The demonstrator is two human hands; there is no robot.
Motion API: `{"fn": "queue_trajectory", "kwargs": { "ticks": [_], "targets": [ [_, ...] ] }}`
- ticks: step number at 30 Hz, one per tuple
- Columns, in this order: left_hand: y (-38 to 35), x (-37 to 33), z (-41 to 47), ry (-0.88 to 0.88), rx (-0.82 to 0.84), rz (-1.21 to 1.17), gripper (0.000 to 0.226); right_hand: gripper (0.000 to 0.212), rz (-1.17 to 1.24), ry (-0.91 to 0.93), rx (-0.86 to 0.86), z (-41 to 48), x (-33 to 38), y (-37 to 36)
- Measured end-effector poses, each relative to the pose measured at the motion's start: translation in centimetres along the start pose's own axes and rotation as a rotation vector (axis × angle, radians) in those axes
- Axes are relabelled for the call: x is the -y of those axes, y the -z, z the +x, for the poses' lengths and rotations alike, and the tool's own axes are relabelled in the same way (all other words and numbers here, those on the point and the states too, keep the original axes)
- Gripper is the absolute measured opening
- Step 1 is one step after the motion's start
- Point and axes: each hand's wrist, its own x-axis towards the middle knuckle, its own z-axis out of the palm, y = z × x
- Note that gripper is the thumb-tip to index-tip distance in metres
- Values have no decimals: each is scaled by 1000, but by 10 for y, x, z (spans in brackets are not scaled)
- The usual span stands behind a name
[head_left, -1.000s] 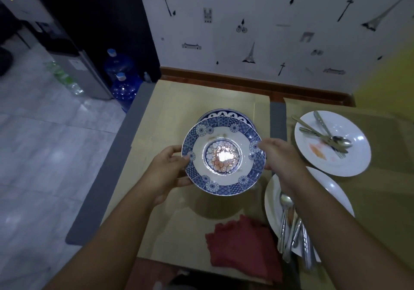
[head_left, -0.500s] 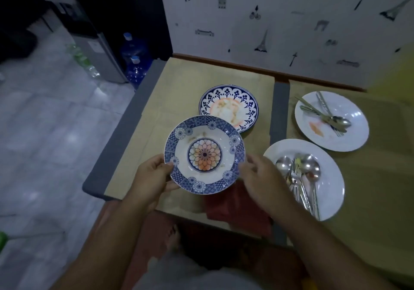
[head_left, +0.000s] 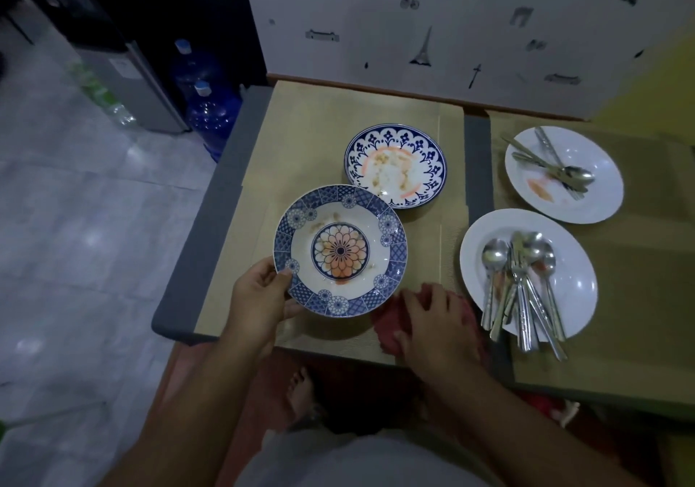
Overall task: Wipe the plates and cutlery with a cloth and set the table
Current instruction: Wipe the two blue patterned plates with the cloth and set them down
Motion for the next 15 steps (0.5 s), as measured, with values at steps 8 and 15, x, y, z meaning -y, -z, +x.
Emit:
{"fn": "queue_trajectory", "kwargs": {
  "ticks": [8, 15],
  "targets": [
    [-1, 5, 3, 17, -28, 0, 21, 29, 167, 69, -37, 5, -11, 7],
    [-9, 3, 1, 21, -50, -15, 18, 22, 499, 53, -189, -7, -15, 56]
  ]
}}
